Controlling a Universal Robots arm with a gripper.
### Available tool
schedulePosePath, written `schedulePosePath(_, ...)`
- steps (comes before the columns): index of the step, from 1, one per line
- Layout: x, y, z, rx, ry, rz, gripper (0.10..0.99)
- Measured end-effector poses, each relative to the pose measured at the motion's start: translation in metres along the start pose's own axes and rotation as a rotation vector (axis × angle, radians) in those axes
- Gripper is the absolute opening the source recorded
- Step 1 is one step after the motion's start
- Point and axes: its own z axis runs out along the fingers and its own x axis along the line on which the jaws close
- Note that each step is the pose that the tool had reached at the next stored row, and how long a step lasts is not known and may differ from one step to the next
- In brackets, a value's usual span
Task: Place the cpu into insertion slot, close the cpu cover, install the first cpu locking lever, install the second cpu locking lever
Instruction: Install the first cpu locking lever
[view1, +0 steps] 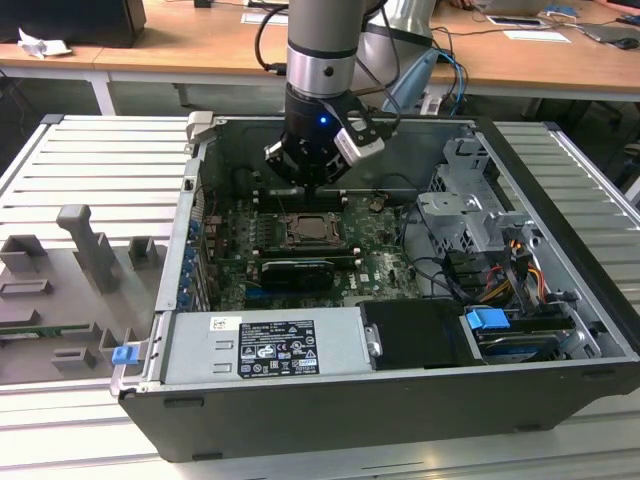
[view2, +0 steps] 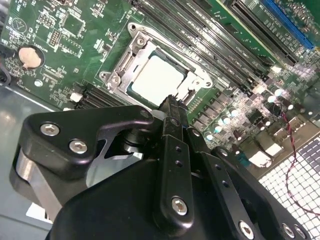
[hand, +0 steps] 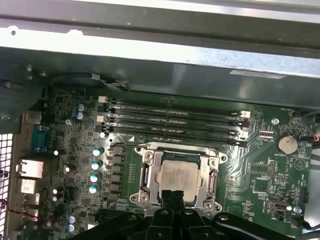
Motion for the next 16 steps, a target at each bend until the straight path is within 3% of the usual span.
schedulePosePath(9,0.0291,0.0031,0.0007,0.000,-0.0036,0.000,0.106)
schedulePosePath(12,0.0448,0.0068,0.0011,-0.001,-0.0048,0.002,0.106)
schedulePosePath(16,0.0501,0.0089,0.0011,-0.001,-0.0049,0.015,0.106)
